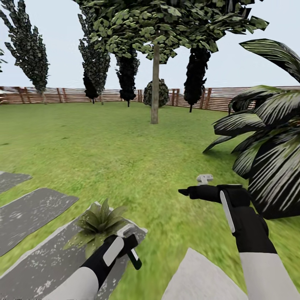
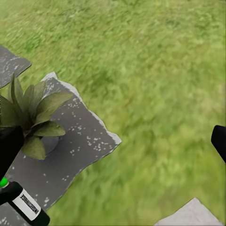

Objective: Pick up the pesticide atomizer in the garden and spray insectifuge to fully cover both potted plants in the garden.

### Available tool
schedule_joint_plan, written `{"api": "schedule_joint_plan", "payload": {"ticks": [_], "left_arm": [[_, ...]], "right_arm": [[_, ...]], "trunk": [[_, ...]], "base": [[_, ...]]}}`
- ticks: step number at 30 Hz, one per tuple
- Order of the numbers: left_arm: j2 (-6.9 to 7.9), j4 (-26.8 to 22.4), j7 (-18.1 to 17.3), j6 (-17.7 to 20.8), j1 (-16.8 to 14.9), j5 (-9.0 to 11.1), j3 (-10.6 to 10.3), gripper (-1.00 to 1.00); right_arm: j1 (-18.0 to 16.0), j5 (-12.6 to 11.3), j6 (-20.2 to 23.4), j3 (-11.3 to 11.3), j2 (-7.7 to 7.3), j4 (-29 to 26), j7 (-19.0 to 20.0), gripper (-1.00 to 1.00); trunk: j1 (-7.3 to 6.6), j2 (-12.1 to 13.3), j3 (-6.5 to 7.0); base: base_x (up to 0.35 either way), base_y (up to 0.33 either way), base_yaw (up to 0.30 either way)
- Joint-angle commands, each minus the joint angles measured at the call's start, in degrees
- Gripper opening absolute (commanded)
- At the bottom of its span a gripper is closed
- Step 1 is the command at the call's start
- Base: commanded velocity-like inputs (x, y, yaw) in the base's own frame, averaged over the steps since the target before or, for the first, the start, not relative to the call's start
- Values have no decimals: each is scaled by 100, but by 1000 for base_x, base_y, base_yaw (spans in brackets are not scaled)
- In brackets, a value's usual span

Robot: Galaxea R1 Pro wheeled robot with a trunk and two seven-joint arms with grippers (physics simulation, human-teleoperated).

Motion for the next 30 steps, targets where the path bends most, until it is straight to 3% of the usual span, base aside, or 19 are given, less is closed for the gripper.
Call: {"api": "schedule_joint_plan", "payload": {"ticks": [1, 4, 7, 11, 19, 26, 30], "left_arm": [[4, -9, 55, 30, -8, 95, -33, -100], [-6, -127, 151, 28, -16, 123, -33, -100], [-34, -395, 713, -204, -8, 141, -37, -100], [-58, -463, 1078, -435, 6, 142, -47, -100], [-69, -472, 1148, -434, 12, 142, -59, -100], [-78, -472, 1106, -402, 6, 142, -103, -100], [-78, -476, 1098, -50, -2, 156, -124, -100]], "right_arm": [[-3, 58, 16, -5, -1, -10, 58, 100], [-3, 60, 16, -8, -1, -25, 58, 100], [-3, 65, 16, -7, -1, -53, 58, 100], [-3, 67, 16, -6, -1, -60, 58, 100], [-3, 66, 16, -5, -1, -62, 58, 100], [-3, 66, 16, -12, -1, -87, 58, 100], [-3, 69, 16, -5, 2, -109, 58, 100]], "trunk": [[0, -3, -6], [0, -3, -6], [0, -3, -6], [0, -3, -6], [0, -3, -6], [0, -3, -6], [0, -3, -6]], "base": [[49, -64, 246], [23, -30, 263], [5, -7, 275], [1, -2, 278], [0, -3, 230], [0, -270, 18], [0, -340, 97]]}}
